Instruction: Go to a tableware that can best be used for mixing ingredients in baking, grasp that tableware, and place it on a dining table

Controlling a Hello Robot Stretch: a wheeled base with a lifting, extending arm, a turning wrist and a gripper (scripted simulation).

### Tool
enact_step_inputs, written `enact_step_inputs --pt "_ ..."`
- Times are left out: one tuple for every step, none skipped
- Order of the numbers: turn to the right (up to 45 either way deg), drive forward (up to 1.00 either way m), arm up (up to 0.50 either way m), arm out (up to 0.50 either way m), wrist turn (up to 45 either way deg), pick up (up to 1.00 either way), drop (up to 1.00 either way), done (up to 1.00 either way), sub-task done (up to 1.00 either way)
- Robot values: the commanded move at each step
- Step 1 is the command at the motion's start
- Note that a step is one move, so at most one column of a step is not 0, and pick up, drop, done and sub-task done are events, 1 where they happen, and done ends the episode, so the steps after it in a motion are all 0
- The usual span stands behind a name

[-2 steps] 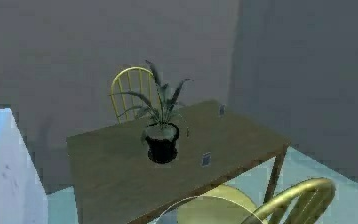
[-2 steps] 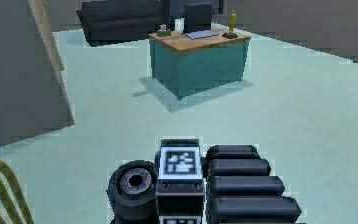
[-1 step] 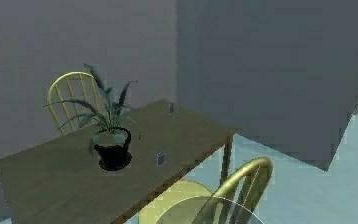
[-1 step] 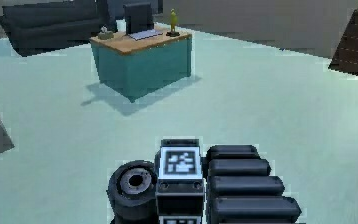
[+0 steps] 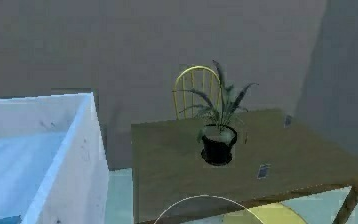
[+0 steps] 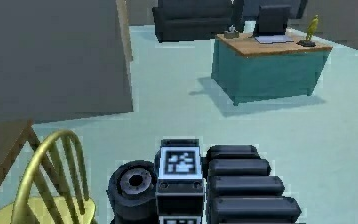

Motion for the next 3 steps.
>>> enact_step_inputs --pt "0.0 0.3 0.0 0.0 0.0 0.0 0.0 0.0 0.0" --pt "15.0 0.0 0.0 0.0 0.0 0.0 0.0 0.0 0.0" --pt "-18.0 0.0 0.0 0.0 0.0 0.0 0.0 0.0 0.0"
